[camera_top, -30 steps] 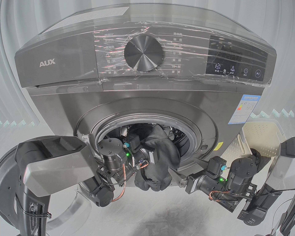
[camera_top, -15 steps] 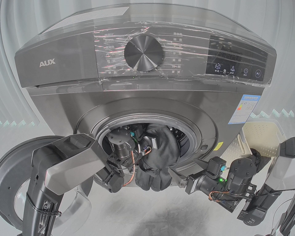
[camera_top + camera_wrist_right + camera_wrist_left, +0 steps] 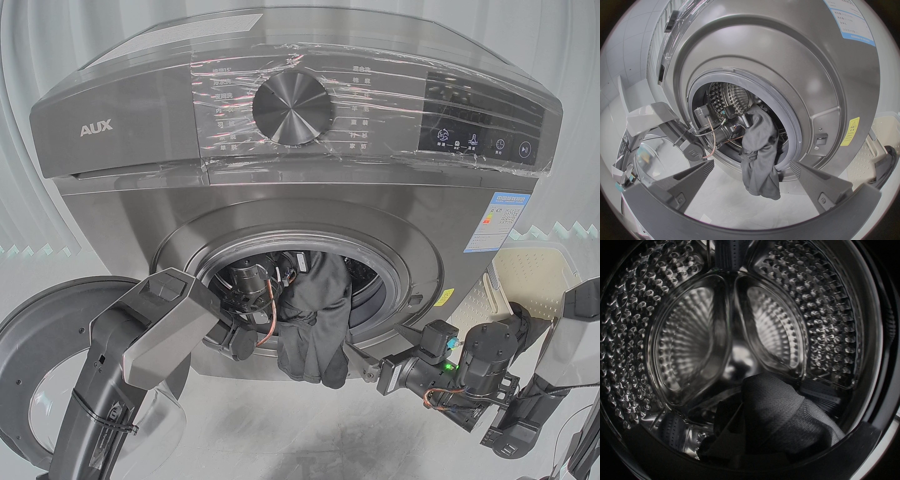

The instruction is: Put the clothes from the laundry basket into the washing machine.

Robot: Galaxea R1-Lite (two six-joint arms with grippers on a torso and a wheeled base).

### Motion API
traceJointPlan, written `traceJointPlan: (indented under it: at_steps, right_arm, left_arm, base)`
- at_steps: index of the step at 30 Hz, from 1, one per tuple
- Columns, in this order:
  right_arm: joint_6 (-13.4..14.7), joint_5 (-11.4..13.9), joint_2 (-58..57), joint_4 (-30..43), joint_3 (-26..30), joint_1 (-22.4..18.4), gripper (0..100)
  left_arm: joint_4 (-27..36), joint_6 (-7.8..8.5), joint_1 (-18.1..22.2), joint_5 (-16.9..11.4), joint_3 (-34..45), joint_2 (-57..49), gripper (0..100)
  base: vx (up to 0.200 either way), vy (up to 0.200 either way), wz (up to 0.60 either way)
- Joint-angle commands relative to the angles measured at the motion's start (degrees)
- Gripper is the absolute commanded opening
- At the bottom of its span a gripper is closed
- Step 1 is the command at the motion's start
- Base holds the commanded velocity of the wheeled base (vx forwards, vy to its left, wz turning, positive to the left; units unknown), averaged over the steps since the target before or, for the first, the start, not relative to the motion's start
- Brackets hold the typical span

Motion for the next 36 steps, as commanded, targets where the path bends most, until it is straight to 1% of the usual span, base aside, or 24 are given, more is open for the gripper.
traceJointPlan:
  at_steps: [1, 8, 9, 12, 13, 15, 16, 17, 18, 22, 24, 27, 30, 36]
  right_arm:
    - [0.0, 0.0, 0.7, -0.1, 0.0, -0.1, 100]
    - [0.0, -0.1, 0.7, -0.1, 0.0, -0.1, 100]
    - [0.0, -0.1, 0.7, -0.1, 0.0, -0.2, 100]
    - [0.0, 0.0, 0.6, -0.1, 0.0, -0.2, 100]
    - [0.0, 0.0, 0.7, -0.1, 0.0, -0.2, 100]
    - [0.0, 0.0, 0.7, -0.1, 0.0, -0.2, 100]
    - [0.0, 0.0, 0.6, -0.1, 0.0, -0.2, 100]
    - [0.0, 0.0, 0.6, 0.0, 0.0, -0.2, 100]
    - [0.1, 0.0, 0.4, 0.0, 0.0, -0.2, 100]
    - [0.3, 0.0, 0.4, -0.1, 0.0, -0.1, 100]
    - [0.3, 0.0, 0.4, -0.1, 0.0, 0.0, 100]
    - [0.3, 0.0, 0.5, -0.1, 0.0, -0.1, 100]
    - [0.3, 0.0, 0.6, -0.1, 0.0, -0.1, 100]
    - [0.3, 0.0, 0.7, -0.1, 0.0, 0.0, 100]
  left_arm:
    - [0.9, -0.19, 1.4, 1.5, -3.9, 2.5, 0]
    - [0.9, -0.28, 1.8, 1.5, -3.4, 2.0, 0]
    - [0.9, -0.28, 1.7, 1.5, -3.3, 2.0, 100]
    - [0.8, -0.54, 1.5, 1.5, -2.9, 2.0, 100]
    - [0.7, -0.72, 1.2, 1.7, -1.0, 1.3, 100]
    - [1.3, -0.45, 0.8, 1.8, 6.0, -2.0, 100]
    - [1.5, -0.45, 0.6, 1.8, 8.0, -3.3, 100]
    - [2.5, -0.54, -0.1, 1.4, 13.1, -6.2, 100]
    - [3.5, -0.54, -0.5, 0.9, 15.5, -7.1, 100]
    - [6.1, -0.45, -1.3, 0.0, 21.3, -10.7, 100]
    - [8.1, -0.45, -1.8, -1.6, 24.0, -12.8, 100]
    - [9.9, -0.45, -2.7, -3.0, 26.9, -14.5, 100]
    - [10.5, -0.1, -3.4, -4.1, 28.3, -14.9, 100]
    - [10.7, 0.25, -4.2, -4.4, 27.7, -13.7, 100]
  base:
    - [0.0, 0.0, 0.0]
    - [0.0, 0.0, 0.0]
    - [0.0, 0.0, 0.0]
    - [0.0, 0.0, 0.0]
    - [0.0, 0.0, 0.0]
    - [0.0, 0.0, 0.0]
    - [0.0, 0.0, 0.0]
    - [0.0, 0.0, 0.0]
    - [0.0, 0.0, 0.0]
    - [0.0, 0.0, 0.0]
    - [0.0, 0.0, 0.0]
    - [0.0, 0.0, 0.0]
    - [0.0, 0.0, 0.0]
    - [0.0, 0.0, 0.0]
